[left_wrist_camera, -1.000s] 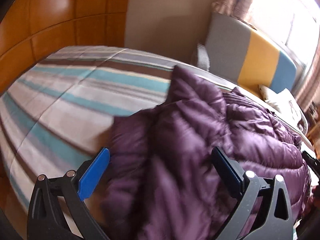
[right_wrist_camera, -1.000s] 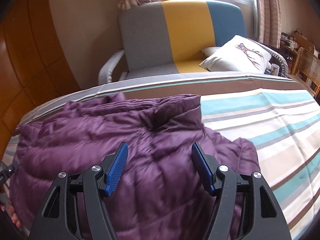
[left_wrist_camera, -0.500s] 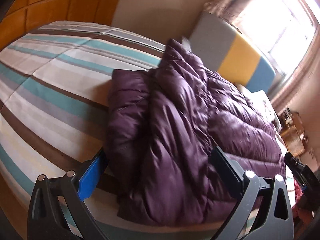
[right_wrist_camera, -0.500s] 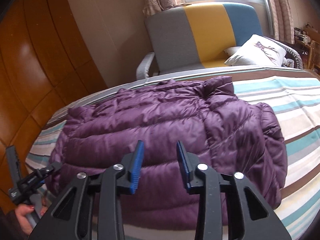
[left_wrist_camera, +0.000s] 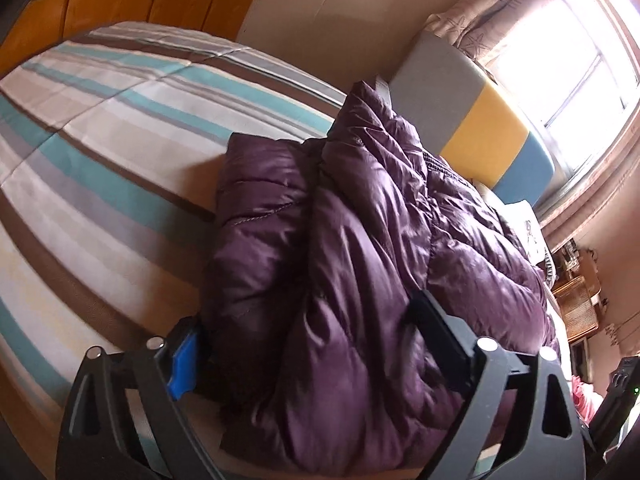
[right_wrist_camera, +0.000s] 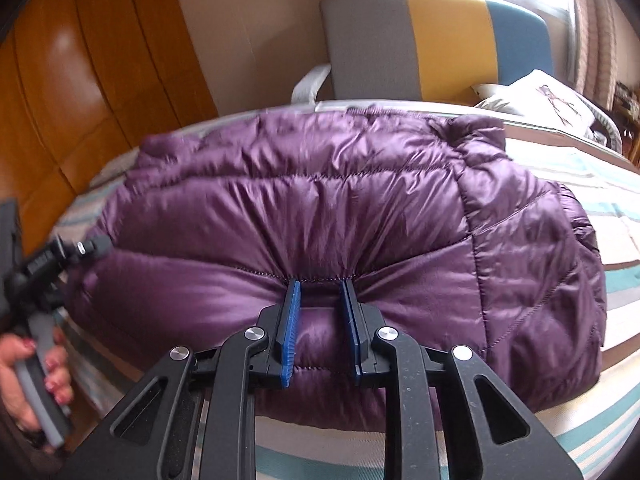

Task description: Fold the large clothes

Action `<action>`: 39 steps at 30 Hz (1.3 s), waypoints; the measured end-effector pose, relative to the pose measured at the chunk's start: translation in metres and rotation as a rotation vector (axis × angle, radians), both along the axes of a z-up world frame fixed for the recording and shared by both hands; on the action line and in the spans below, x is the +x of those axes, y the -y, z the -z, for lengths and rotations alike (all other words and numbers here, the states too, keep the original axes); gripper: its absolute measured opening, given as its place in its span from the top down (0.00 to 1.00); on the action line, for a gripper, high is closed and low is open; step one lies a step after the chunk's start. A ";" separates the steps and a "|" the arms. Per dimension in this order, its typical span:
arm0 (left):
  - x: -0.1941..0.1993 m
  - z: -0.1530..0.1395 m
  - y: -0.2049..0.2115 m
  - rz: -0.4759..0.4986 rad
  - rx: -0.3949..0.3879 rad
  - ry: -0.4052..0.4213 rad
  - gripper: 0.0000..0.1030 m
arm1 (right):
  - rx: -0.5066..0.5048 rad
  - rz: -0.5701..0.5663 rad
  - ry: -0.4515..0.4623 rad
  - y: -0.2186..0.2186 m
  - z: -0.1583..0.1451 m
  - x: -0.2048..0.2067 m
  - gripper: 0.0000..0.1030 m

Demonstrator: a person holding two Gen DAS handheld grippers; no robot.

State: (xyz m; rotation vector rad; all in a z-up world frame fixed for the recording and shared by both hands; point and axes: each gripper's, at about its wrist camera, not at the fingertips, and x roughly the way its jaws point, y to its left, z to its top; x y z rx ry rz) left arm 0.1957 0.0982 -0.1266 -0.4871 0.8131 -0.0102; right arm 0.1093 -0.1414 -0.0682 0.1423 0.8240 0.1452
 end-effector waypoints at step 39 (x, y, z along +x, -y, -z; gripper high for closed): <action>-0.013 -0.128 0.099 0.110 0.203 0.399 0.81 | 0.133 0.103 0.136 0.038 -0.018 -0.027 0.79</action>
